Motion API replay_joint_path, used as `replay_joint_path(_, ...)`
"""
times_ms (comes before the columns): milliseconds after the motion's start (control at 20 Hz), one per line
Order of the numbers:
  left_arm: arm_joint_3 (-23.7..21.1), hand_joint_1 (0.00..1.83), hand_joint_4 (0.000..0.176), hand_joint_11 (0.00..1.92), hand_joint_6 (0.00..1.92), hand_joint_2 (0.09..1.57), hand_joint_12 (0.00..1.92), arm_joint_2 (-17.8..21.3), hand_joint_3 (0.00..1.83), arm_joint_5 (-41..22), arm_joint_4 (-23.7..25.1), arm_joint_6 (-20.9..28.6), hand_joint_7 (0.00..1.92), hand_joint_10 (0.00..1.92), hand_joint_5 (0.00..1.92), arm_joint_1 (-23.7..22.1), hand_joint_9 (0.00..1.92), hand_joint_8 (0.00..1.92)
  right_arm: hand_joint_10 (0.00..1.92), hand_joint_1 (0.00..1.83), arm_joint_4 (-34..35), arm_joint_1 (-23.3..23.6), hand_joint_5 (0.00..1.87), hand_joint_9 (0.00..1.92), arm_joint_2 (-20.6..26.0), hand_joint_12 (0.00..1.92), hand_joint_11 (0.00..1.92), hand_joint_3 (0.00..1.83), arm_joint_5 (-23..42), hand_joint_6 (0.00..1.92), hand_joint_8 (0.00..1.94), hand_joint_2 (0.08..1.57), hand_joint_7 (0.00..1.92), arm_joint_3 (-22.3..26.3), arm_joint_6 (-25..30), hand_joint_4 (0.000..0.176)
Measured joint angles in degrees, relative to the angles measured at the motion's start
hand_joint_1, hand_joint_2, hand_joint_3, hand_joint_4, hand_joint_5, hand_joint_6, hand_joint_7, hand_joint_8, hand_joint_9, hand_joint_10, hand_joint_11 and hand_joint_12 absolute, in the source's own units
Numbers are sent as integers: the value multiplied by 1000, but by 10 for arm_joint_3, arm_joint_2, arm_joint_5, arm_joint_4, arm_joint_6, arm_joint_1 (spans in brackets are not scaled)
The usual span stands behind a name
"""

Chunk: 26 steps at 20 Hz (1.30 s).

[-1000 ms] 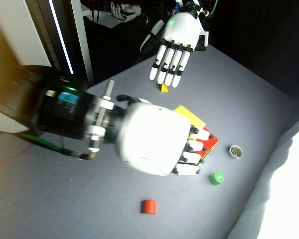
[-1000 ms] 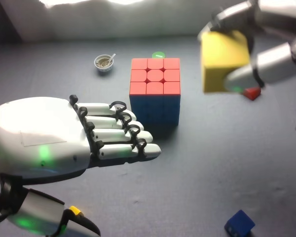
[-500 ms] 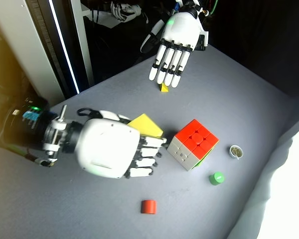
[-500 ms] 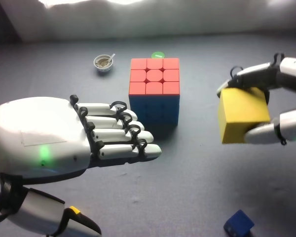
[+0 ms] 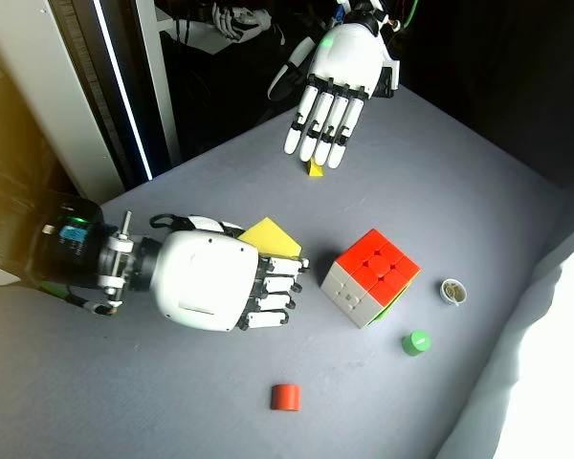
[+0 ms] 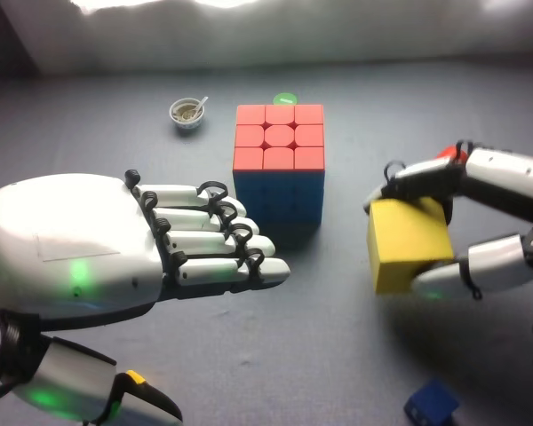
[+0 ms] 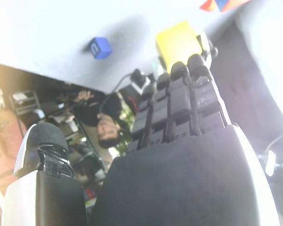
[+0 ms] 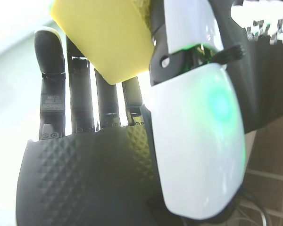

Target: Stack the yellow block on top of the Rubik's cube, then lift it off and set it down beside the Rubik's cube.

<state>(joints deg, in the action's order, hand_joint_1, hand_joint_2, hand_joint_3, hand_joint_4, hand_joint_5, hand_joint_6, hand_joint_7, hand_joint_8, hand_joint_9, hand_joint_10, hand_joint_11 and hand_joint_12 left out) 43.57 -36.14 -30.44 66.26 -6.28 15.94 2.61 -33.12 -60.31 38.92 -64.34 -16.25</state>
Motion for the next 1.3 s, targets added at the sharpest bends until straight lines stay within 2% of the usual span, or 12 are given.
replay_joint_path(150, 0, 204, 0, 0, 1, 1149, 293, 0, 4, -1, 0, 0, 85, 1, 49, 0, 101, 4, 1273, 1200, 10, 0, 834, 716, -24, 1744, 332, 1, -4, 1122, 1238, 1171, 921, -21, -1, 0)
replay_joint_path(250, 0, 215, 0, 0, 1, 1148, 312, 0, 2, 0, 2, 0, 89, 2, 48, 0, 112, 3, 1265, 1207, 38, 1, 876, 735, -38, 1724, 343, 0, -3, 1063, 1210, 1157, 938, -27, -1, 0)
replay_joint_path(300, 0, 241, 0, 0, 3, 1147, 388, 0, 1, 0, 2, 0, 122, 5, 82, 0, 138, 5, 1262, 1208, 41, 5, 876, 744, -43, 1720, 357, 0, -7, 1063, 1202, 1156, 943, -28, -2, 0)
replay_joint_path(450, 0, 256, 0, 0, 3, 1136, 429, 0, 0, 0, 2, 0, 139, 5, 102, 0, 154, 4, 1257, 1208, 50, 15, 848, 744, -56, 1723, 337, 1, 3, 1096, 1209, 1160, 946, -28, -5, 0)
replay_joint_path(600, 0, 229, 0, 0, 0, 1154, 361, 0, 4, 0, 3, 0, 107, 2, 70, 0, 126, 2, 1294, 1199, 55, 9, 811, 711, -62, 1750, 320, 2, 6, 1150, 1248, 1177, 919, -28, -21, 0)
replay_joint_path(800, 0, 204, 0, 0, 1, 1185, 213, 0, 3, 0, 3, 0, 41, 1, 7, 0, 63, 0, 1262, 1207, 55, -8, 840, 744, -64, 1736, 341, 0, 3, 1111, 1202, 1162, 948, -28, -33, 0)
replay_joint_path(850, 0, 220, 0, 0, 2, 1169, 331, 0, 0, -1, 3, 1, 86, 6, 51, -1, 113, 3, 1279, 1207, 55, -8, 809, 726, -64, 1752, 318, 3, 4, 1139, 1235, 1172, 937, -28, -34, 0)
replay_joint_path(1050, 1, 208, 0, 0, 4, 1162, 372, 0, 0, -1, 4, 1, 101, 6, 65, -2, 125, 5, 1281, 1206, 50, -11, 819, 719, -66, 1753, 292, 0, 9, 1132, 1232, 1172, 934, -28, -34, 0)
replay_joint_path(1100, 1, 271, 0, 0, 1, 1135, 465, 0, 0, 0, 4, 1, 158, 6, 130, -2, 175, 4, 1268, 1213, 48, -14, 852, 745, -66, 1734, 331, 0, 12, 1085, 1192, 1158, 959, -28, -35, 0)
replay_joint_path(1200, 1, 233, 0, 0, 0, 1167, 307, 0, 5, -1, 4, 1, 108, 1, 72, -2, 117, 1, 1276, 1211, 46, -14, 820, 729, -66, 1752, 296, 1, 13, 1123, 1215, 1166, 950, -28, -37, 0)
replay_joint_path(1300, 1, 228, 0, 0, 0, 1166, 367, 0, 3, 0, 4, 1, 124, 1, 77, -2, 134, 1, 1214, 1197, 46, -14, 805, 714, -66, 1729, 330, 2, 13, 1172, 1208, 1175, 928, -28, -37, 0)
